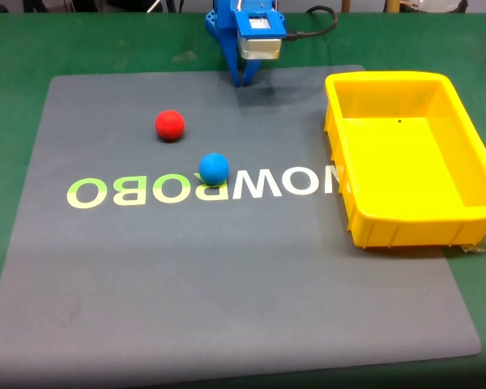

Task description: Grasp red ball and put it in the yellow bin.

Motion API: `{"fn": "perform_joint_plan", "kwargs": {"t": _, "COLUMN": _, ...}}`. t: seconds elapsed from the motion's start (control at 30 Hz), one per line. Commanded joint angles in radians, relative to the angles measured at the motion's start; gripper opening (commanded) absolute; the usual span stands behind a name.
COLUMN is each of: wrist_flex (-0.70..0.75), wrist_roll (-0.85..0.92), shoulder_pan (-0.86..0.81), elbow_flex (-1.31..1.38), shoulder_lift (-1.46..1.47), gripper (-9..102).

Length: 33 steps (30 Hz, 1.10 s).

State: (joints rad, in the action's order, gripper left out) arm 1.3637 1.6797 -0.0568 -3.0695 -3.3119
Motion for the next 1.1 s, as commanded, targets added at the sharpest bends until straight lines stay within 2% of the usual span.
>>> {"fn": "perform_joint_plan", "kwargs": {"t": 0.0, "wrist_flex": 0.02, "wrist_roll": 0.009, "shoulder_pan": 0.012, "elbow_flex": -0.031, "shoulder_lift": -0.015, "gripper": 0}}
{"fn": "perform_joint_plan", "kwargs": {"t": 0.5, "wrist_flex": 0.02, "wrist_roll": 0.008, "shoulder_pan": 0.012, "elbow_flex": -0.031, "shoulder_lift": -0.015, "gripper": 0}}
{"fn": "perform_joint_plan", "kwargs": {"t": 0.57, "wrist_flex": 0.018, "wrist_roll": -0.014, "shoulder_pan": 0.012, "elbow_flex": -0.029, "shoulder_lift": -0.012, "gripper": 5}}
{"fn": "perform_joint_plan", "kwargs": {"t": 0.63, "wrist_flex": 0.009, "wrist_roll": -0.025, "shoulder_pan": -0.031, "elbow_flex": -0.009, "shoulder_lift": -0.011, "gripper": 15}}
{"fn": "perform_joint_plan", "kwargs": {"t": 0.77, "wrist_flex": 0.0, "wrist_roll": 0.031, "shoulder_pan": -0.169, "elbow_flex": 0.075, "shoulder_lift": -0.011, "gripper": 25}}
{"fn": "perform_joint_plan", "kwargs": {"t": 0.93, "wrist_flex": -0.034, "wrist_roll": 0.178, "shoulder_pan": -0.354, "elbow_flex": 0.161, "shoulder_lift": 0.005, "gripper": 29}}
{"fn": "perform_joint_plan", "kwargs": {"t": 1.07, "wrist_flex": -0.167, "wrist_roll": 0.175, "shoulder_pan": -0.42, "elbow_flex": 0.273, "shoulder_lift": 0.222, "gripper": 29}}
